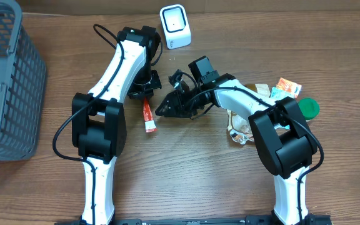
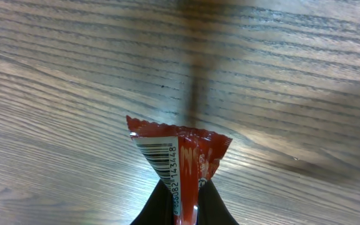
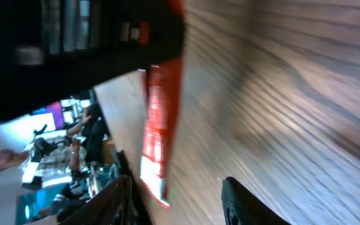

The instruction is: Scan the item barcode

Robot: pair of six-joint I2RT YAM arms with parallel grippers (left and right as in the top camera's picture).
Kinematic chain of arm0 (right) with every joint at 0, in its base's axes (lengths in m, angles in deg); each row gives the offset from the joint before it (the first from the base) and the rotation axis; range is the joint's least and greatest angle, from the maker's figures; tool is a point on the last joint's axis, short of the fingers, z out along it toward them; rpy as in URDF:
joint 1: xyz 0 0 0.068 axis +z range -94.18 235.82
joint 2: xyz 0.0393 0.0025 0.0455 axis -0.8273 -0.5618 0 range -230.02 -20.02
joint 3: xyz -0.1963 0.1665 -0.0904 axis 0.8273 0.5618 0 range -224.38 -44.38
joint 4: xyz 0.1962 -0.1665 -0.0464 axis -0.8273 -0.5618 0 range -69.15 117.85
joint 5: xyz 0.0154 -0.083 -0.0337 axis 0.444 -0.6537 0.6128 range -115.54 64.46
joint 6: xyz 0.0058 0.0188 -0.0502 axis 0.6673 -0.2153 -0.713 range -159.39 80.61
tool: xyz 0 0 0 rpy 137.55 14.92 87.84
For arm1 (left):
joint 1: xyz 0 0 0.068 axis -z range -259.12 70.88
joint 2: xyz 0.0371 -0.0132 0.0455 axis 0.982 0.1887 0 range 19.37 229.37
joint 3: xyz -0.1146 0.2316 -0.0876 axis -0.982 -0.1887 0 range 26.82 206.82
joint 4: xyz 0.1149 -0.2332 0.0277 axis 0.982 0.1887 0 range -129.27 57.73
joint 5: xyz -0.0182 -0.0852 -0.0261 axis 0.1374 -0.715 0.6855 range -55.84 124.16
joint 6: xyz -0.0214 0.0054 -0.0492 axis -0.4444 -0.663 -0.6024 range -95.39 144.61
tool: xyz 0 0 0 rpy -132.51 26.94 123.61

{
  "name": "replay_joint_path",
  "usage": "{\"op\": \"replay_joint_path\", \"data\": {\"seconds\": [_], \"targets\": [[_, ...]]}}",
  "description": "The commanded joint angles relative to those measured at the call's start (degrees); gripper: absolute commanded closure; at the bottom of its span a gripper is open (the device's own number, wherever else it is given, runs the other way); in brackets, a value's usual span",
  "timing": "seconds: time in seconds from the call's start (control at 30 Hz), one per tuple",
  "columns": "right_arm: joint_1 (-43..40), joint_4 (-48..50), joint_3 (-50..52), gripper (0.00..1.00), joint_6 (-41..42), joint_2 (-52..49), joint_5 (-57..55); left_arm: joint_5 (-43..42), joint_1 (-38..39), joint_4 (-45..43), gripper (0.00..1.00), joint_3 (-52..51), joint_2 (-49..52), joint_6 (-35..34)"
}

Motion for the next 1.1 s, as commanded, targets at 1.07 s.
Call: {"op": "replay_joint_path", "data": {"seconds": [1.07], "targets": [[4.6, 1.1, 0.3, 0.61, 1.6, -0.5, -3.7, -10.0, -2.3, -0.2, 0.96, 1.2, 0.4, 4.0]]}}
